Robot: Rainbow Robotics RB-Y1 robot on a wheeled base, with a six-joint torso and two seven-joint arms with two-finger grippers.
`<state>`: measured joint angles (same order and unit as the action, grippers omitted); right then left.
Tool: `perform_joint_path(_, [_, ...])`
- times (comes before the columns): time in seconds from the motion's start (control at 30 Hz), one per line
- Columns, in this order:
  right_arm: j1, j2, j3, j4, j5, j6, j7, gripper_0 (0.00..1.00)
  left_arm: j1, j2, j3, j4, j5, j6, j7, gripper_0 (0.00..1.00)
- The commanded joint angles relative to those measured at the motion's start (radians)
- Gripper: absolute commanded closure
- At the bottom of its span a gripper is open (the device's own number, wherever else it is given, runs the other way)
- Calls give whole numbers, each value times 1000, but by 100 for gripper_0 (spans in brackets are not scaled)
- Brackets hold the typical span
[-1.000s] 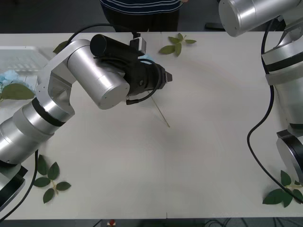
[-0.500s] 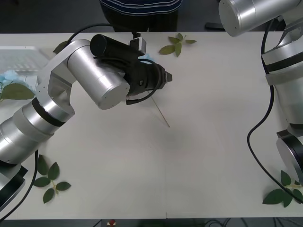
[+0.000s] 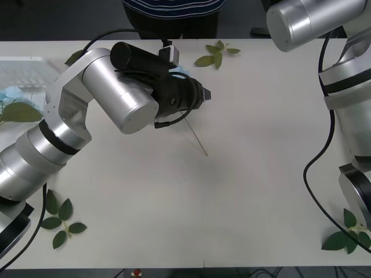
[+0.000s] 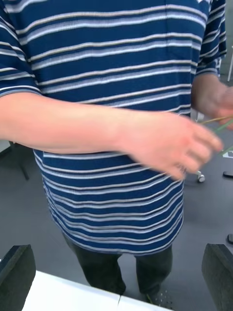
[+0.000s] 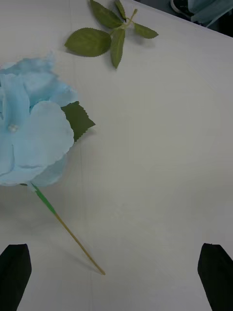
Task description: Place the red flowers into the right box and the blue flowers into the left box. If a person shows an open palm, hand one flower to the person first, then continue sorting.
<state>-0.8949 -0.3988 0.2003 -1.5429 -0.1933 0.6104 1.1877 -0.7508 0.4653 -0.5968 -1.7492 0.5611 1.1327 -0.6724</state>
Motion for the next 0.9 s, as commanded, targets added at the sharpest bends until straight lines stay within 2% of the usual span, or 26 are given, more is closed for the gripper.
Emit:
perform_joint_path(0.03, [-30, -29, 7, -19, -37, 9, -23, 0, -30, -13, 20, -27, 5, 2, -27, 0])
perform_joint_path(0.13, [-48, -74, 1, -68, -121, 150, -17, 0, -30, -13, 20, -27, 5, 2, -27, 0])
perform_joint_path(0.17, [-56, -98, -6, -108, -178, 253, -20, 0, -30, -13, 20, -27, 5, 2, -27, 0])
perform_joint_path(0.37, [-67, -189, -78, -243, -448, 621, -2, 0, -30, -13, 20, -27, 5, 2, -27, 0])
perform_joint_path(0.57, [-64, -249, -142, -276, -693, 914, 26, 0, -30, -13, 20, -27, 5, 2, -27, 0])
perform_joint_path(0.77, [-19, -252, -154, -276, -795, 1146, 93, 0, -30, -13, 20, -27, 5, 2, -27, 0])
perform_joint_path(0.9, [53, -218, -156, -278, -798, 1226, 81, 0, -30, -13, 20, -27, 5, 2, -27, 0])
